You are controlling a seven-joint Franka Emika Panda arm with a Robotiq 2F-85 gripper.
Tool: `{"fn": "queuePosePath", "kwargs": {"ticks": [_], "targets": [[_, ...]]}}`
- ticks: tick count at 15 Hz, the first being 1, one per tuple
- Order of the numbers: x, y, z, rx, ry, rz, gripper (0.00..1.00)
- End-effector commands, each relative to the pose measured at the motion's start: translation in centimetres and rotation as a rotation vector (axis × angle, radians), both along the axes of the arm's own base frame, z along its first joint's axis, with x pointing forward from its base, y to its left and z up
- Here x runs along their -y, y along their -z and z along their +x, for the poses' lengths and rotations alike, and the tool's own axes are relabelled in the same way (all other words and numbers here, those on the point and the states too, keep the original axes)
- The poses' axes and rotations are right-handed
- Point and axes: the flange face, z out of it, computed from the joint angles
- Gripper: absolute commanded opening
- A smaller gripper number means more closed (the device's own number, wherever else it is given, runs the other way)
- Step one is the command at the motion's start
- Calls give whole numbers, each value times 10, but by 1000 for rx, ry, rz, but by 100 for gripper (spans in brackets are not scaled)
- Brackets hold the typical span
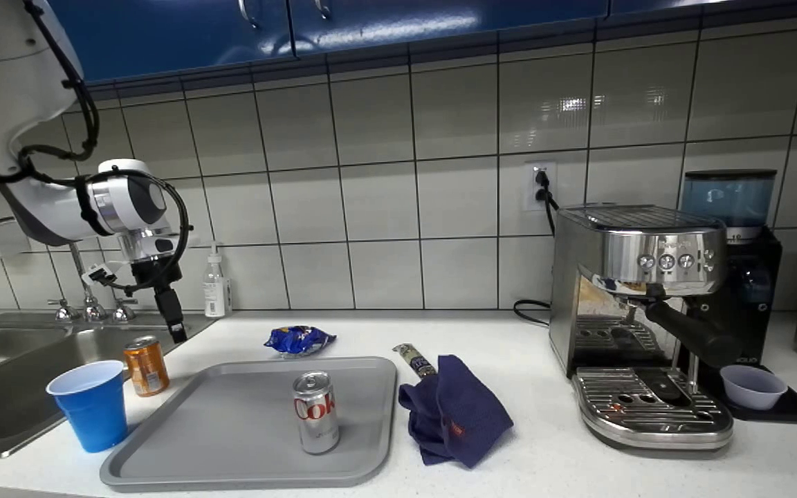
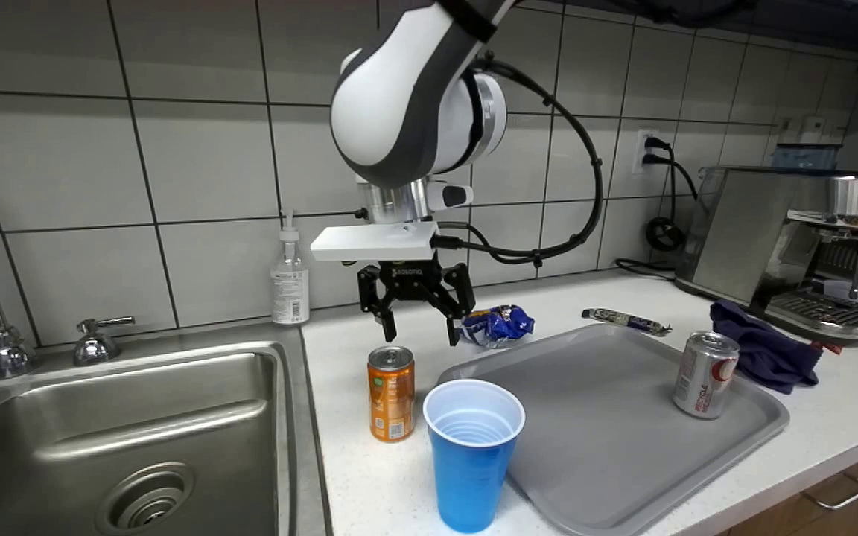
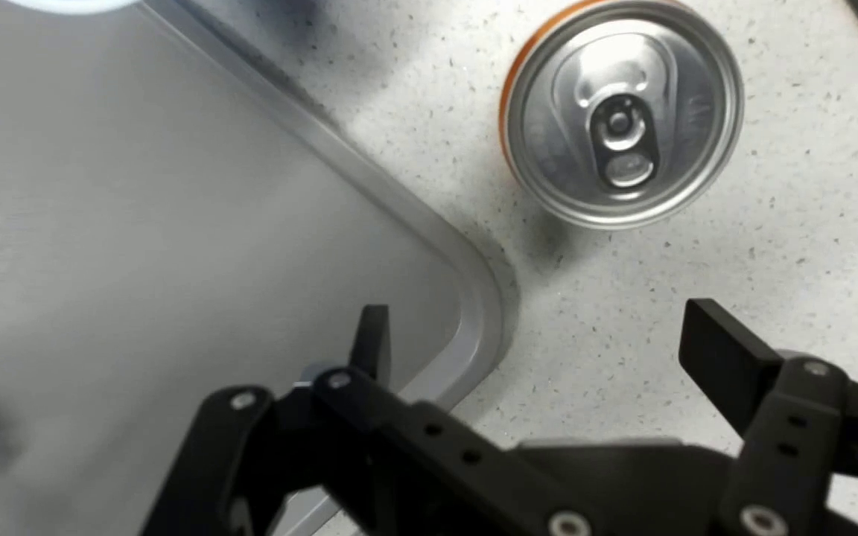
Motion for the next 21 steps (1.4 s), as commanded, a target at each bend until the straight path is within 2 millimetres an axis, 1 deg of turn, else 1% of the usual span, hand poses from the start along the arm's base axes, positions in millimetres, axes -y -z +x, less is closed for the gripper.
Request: {"fn": "queuePosePath", "kwargs": {"ticks": [1, 6, 12, 15, 18, 21], "targets": [[18, -12, -3, 18, 43, 2, 100], [51, -15, -15, 20, 77, 8, 100], [105, -11, -30, 21, 129, -5, 100], [129, -10, -40, 10, 157, -11, 100], [150, -14, -53, -8, 162, -24, 100], [166, -20, -64, -14, 150, -63, 100]]}}
